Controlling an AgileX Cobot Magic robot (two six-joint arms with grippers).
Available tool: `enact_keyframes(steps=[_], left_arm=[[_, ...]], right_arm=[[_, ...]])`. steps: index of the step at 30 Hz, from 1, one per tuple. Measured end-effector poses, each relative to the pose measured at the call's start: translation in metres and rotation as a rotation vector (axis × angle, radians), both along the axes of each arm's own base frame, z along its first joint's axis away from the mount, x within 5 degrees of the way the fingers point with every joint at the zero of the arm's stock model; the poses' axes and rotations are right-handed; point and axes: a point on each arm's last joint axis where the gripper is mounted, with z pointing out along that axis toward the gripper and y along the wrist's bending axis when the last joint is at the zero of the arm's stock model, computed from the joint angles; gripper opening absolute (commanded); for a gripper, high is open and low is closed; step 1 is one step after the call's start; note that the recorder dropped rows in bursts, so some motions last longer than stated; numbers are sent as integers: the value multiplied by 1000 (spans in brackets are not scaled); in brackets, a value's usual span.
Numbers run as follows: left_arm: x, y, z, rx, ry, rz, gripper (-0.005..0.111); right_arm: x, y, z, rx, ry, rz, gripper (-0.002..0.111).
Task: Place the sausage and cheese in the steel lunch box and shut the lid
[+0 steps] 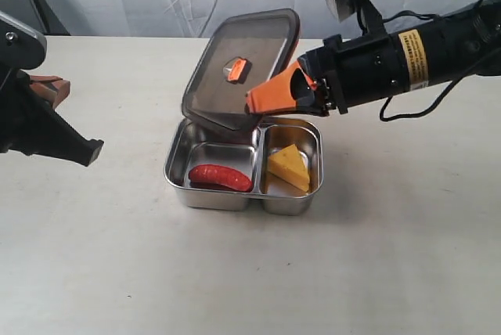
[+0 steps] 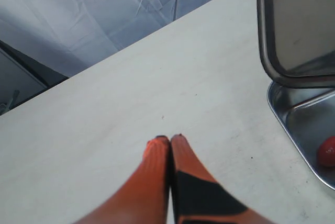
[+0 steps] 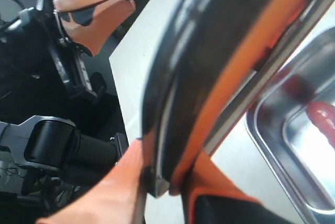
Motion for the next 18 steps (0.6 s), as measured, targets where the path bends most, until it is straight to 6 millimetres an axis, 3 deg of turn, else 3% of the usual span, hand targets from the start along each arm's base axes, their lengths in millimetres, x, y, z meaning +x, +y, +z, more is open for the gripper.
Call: enact_keyframes(steps=[6,9,13,16,18], left_arm=[[0,0,0,0,0,0,0],[0,0,0,0,0,0,0],[0,0,0,0,0,0,0],[0,0,0,0,0,0,0],[0,0,0,0,0,0,0]], right_arm=[[-46,58,42,52,-171,87,-1],[-53,66,46,42,-203,85,-1],[-57,70,45,17,-214,-44,-1],[-71,73,41,17,-221,-160,-1],[-80,76,36,14,-216,-144,-1]])
